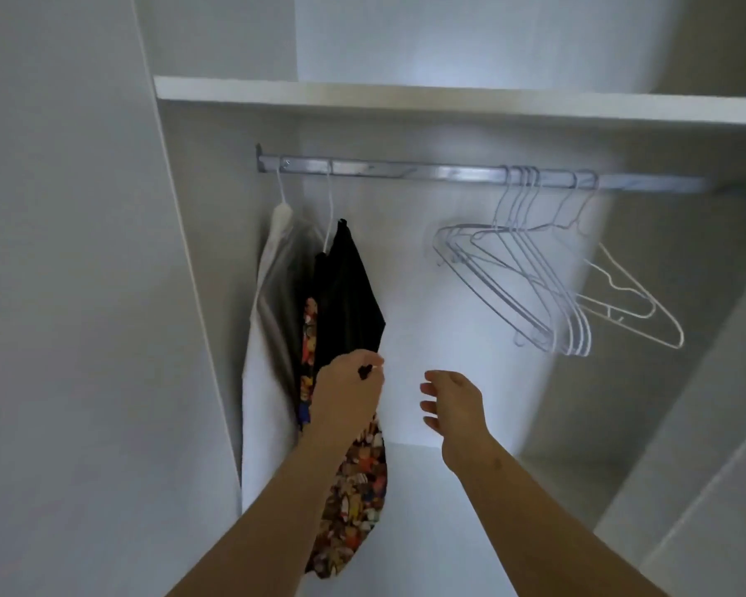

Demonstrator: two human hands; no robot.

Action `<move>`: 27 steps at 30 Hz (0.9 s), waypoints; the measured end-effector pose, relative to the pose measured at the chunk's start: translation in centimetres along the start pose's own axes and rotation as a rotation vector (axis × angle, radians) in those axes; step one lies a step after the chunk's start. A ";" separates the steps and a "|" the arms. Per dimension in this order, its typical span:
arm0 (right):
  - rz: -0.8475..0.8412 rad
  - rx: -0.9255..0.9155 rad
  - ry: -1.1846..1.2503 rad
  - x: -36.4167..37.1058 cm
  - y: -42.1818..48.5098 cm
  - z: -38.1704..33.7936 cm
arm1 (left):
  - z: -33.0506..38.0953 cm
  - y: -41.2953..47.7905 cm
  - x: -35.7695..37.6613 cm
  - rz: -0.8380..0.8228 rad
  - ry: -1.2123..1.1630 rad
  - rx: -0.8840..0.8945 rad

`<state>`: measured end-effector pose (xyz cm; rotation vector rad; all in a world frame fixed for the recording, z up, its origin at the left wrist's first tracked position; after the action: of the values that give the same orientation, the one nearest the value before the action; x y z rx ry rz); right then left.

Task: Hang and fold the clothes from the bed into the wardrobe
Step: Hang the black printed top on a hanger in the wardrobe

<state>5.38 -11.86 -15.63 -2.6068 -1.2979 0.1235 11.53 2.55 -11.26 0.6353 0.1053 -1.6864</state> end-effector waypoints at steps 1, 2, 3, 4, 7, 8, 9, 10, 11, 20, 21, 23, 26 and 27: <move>0.032 0.030 0.000 -2.4 -1.4 1.5 | -0.6 -1.8 1.6 -0.060 -0.022 -0.061; 0.049 0.057 0.000 -4.0 -2.5 2.6 | -1.4 -3.2 2.8 -0.099 -0.064 -0.120; 0.065 0.087 -0.001 -5.3 -3.5 3.8 | -2.1 -4.5 3.8 -0.131 -0.112 -0.169; 0.089 0.123 0.002 -7.1 -4.9 5.1 | -2.4 -6.4 5.0 -0.174 -0.150 -0.214; 0.138 0.188 0.011 -11.5 -9.2 8.0 | -2.8 -11.8 8.2 -0.281 -0.243 -0.323; 0.157 0.196 0.010 -12.7 -10.5 8.8 | -2.8 -13.4 8.9 -0.306 -0.269 -0.357; 0.178 0.206 0.010 -13.9 -11.8 9.4 | -2.8 -14.8 9.6 -0.325 -0.294 -0.401; 0.204 0.217 0.013 -15.0 -13.1 10.1 | -2.7 -16.2 10.1 -0.344 -0.316 -0.443; 0.233 0.228 0.022 -15.9 -14.4 10.8 | -2.4 -17.5 10.7 -0.372 -0.332 -0.470; 0.433 0.391 0.204 -16.5 -29.2 21.9 | -3.1 -29.8 9.2 -0.677 -0.298 -0.507; 0.470 0.406 0.216 -16.7 -31.2 23.2 | -3.6 -31.7 9.0 -0.712 -0.291 -0.516; 0.564 0.442 0.244 -17.9 -34.8 25.9 | -4.4 -35.8 9.4 -0.807 -0.259 -0.540; 0.695 0.533 0.286 -19.8 -40.8 30.2 | -4.7 -42.3 10.5 -0.989 -0.178 -0.537; 0.732 0.556 0.308 -20.3 -42.8 31.5 | -4.7 -44.4 10.8 -1.039 -0.170 -0.529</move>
<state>-45.71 2.09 -36.56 -2.3345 -0.1289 0.1622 -29.14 5.01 -32.38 -0.0169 0.8451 -2.5441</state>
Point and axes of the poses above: each hand's wrist, its own y-axis towards the middle knuckle, its own x-axis out of the palm, z = x × y, the point moved 8 cm from there along y, towards the middle knuckle, and after that the axes turned 4 degrees about -y, right-handed, at the moved point
